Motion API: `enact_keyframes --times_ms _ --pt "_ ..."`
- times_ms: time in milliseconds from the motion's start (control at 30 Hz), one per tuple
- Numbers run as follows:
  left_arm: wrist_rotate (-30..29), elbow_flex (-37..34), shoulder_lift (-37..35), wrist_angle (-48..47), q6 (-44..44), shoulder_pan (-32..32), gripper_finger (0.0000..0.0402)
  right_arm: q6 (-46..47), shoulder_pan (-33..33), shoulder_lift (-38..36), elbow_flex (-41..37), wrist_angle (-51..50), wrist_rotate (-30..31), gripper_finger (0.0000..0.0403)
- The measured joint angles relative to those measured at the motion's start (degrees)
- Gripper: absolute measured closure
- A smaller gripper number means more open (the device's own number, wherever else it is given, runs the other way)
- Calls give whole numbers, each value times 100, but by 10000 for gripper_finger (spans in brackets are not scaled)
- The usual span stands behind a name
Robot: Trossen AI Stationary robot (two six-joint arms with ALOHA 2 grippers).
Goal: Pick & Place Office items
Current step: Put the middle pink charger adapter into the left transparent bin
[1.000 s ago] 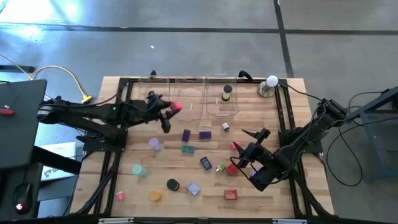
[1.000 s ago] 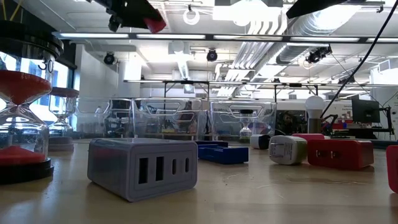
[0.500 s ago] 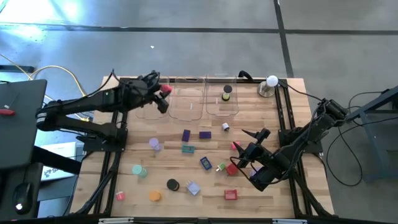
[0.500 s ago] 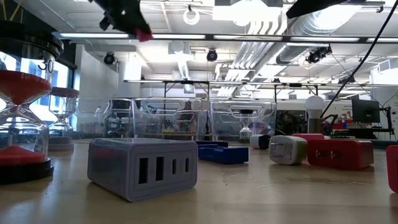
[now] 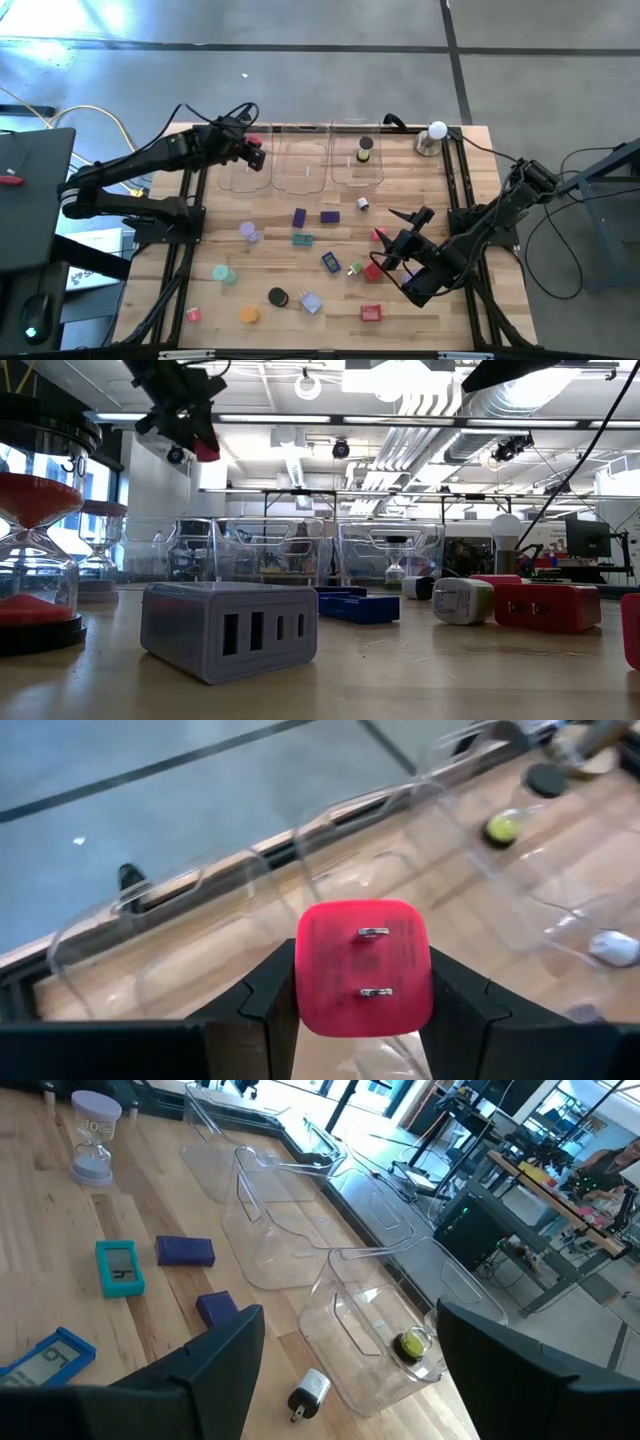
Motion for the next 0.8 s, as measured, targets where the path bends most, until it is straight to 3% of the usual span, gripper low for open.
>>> enact_keyframes --times_ms 200,800 --pt "544 0 357 -19 38 625 256 0 -2 0 0 0 9 117" --pt "952 -2 1832 -25 344 1772 256 0 -2 0 0 0 -11 117"
